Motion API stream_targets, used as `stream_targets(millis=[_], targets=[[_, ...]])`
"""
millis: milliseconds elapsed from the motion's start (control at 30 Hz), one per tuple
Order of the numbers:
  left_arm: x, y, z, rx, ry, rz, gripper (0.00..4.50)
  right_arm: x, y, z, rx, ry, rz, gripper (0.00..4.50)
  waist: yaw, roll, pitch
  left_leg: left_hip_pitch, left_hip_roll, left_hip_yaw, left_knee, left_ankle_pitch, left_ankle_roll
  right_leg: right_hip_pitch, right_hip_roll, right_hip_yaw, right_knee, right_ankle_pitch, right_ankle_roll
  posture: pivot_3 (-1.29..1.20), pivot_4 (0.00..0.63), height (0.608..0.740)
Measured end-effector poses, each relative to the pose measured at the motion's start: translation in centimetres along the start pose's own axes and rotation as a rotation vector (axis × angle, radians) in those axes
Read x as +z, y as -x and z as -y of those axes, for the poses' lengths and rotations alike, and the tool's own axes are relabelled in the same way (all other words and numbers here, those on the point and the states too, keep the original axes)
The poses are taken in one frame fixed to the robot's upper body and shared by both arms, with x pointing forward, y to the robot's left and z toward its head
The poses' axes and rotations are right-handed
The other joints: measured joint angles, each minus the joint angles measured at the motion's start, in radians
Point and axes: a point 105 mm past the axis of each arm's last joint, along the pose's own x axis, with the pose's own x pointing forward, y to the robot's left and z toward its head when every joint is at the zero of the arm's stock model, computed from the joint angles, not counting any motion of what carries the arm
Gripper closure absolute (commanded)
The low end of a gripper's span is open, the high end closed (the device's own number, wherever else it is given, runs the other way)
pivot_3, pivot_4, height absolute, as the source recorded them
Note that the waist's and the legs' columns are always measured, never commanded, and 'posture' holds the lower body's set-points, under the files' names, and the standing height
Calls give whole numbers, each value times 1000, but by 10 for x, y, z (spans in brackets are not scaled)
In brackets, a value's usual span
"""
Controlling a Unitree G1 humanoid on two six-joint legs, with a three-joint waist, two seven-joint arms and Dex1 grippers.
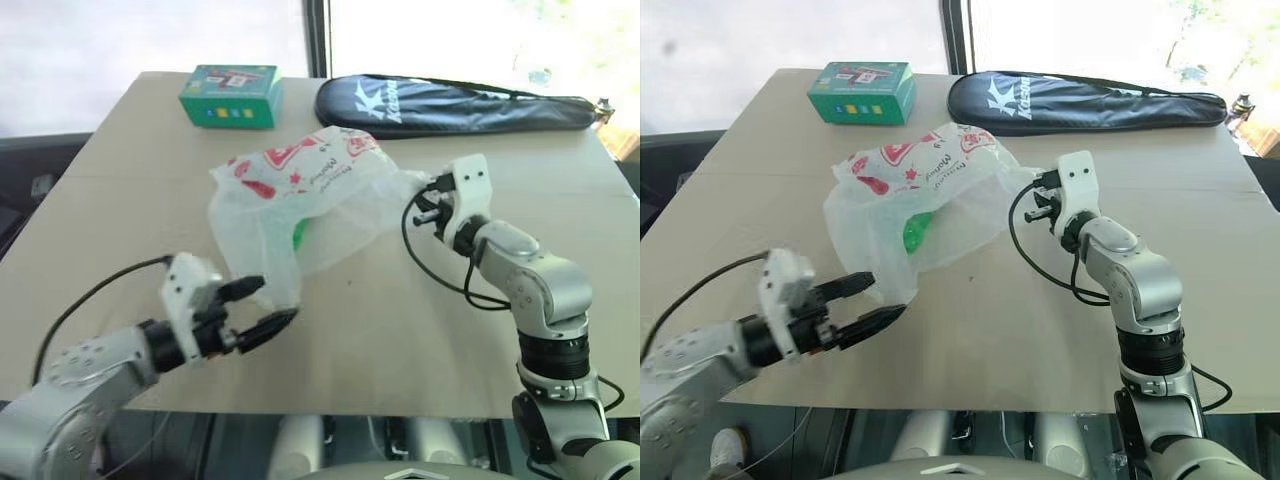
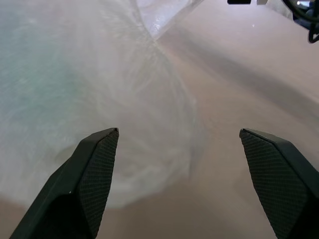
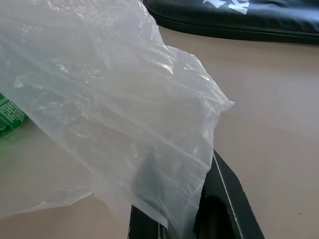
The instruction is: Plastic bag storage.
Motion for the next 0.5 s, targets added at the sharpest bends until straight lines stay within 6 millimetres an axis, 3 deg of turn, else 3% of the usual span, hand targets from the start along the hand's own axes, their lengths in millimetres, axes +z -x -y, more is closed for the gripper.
stream_targets(millis=[33,200,300,333,367,500], targets=[[-1,-8,-2,2,1,4,1177,0,0,-1,2,-1,-3,4500,0,0,0,0,0,0,0,0,0,0,0,0,0,0,0,0,150,740],[-16,-51,4,-68,85,40,3259,2,2,0,1,-7,-6,4500,-1,0,0,0,1,1,0,0,0,-1,1,1,0,0,0,0,150,740],[-9,-58,3,-71,171,117,4489,6,4,3,8,-42,0,4500,0,0,0,0,1,1,0,0,0,-1,2,0,0,0,0,0,150,740],[-1,-58,0,-72,226,170,4489,10,5,3,25,-71,10,4500,0,0,1,-1,2,0,1,0,0,-1,1,0,1,0,0,0,150,740],[26,-51,-14,-79,383,330,4489,29,7,2,95,-149,60,4500,0,0,3,-2,3,-1,3,0,0,-1,2,0,2,0,0,0,150,740],[129,-4,-43,-146,530,752,4489,122,27,-4,292,-237,317,4500,0,-1,6,0,3,-4,5,0,1,3,2,-4,2,0,0,0,150,740]])
